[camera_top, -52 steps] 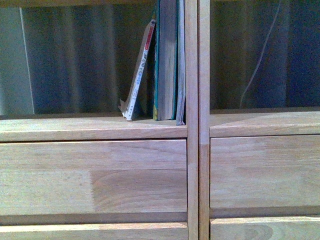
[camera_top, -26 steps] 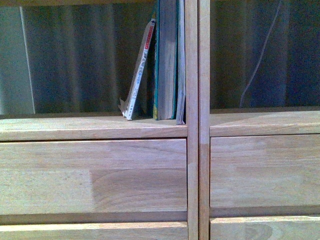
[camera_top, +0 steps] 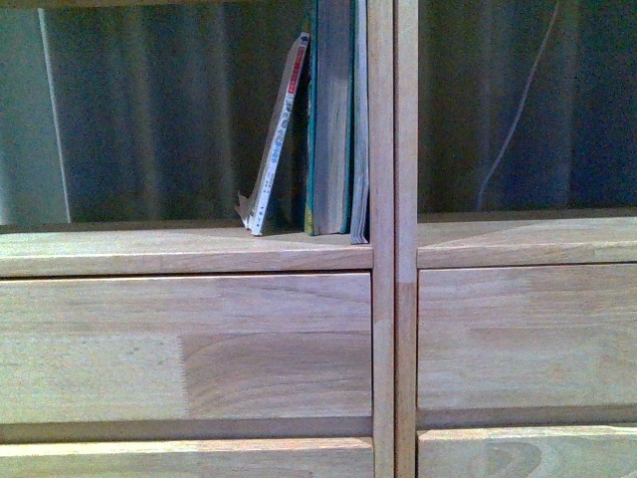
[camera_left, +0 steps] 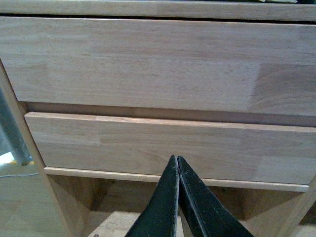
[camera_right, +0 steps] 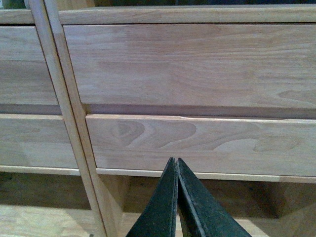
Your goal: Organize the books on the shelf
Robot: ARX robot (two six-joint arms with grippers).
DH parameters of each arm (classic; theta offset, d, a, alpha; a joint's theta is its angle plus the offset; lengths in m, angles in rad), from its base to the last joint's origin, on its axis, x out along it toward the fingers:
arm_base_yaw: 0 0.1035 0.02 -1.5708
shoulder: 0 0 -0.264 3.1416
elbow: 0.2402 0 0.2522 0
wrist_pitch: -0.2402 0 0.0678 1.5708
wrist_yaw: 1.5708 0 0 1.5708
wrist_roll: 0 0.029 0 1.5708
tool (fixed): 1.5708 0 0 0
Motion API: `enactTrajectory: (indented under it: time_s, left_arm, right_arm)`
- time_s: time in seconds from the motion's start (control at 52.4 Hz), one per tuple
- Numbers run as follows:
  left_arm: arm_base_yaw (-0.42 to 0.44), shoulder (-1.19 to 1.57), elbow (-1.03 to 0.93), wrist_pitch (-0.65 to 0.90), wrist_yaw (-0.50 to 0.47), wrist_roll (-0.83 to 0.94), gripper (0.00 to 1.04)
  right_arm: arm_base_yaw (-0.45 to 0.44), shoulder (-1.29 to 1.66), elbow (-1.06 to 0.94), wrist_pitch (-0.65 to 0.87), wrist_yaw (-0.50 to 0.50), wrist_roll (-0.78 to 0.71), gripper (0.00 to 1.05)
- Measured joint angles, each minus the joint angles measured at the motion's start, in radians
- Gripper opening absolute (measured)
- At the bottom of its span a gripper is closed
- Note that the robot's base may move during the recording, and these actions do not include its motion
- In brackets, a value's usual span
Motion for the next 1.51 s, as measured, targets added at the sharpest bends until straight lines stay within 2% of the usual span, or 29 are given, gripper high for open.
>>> enactTrajectory:
  time_s: [0.42, 0.954, 1.107, 1.393, 1.45, 1.507]
  left_arm:
    - [0.0, -0.192, 0.0, -0.184, 0.0, 0.0, 0.03]
    - [0.0, -0.327, 0.0, -0.319, 0.0, 0.0, 0.03]
    - [0.0, -0.482, 0.0, -0.489, 0.0, 0.0, 0.03]
    - [0.0, -0.5, 0.0, -0.496, 0.0, 0.0, 0.03]
    - [0.0, -0.5, 0.0, -0.497, 0.0, 0.0, 0.07]
    - [0.0, -0.5, 0.0, -0.497, 0.0, 0.0, 0.19]
  right_arm:
    - [0.0, 0.0, 0.0, 0.0, 0.0, 0.0, 0.03]
    - [0.0, 0.0, 0.0, 0.0, 0.0, 0.0, 0.03]
    - [0.0, 0.0, 0.0, 0.0, 0.0, 0.0, 0.03]
    - [0.0, -0.001, 0.0, 0.0, 0.0, 0.0, 0.03]
    - [0.0, -0.001, 0.0, 0.0, 0.0, -0.002, 0.08]
    - [0.0, -0.001, 0.0, 0.0, 0.0, -0.002, 0.2]
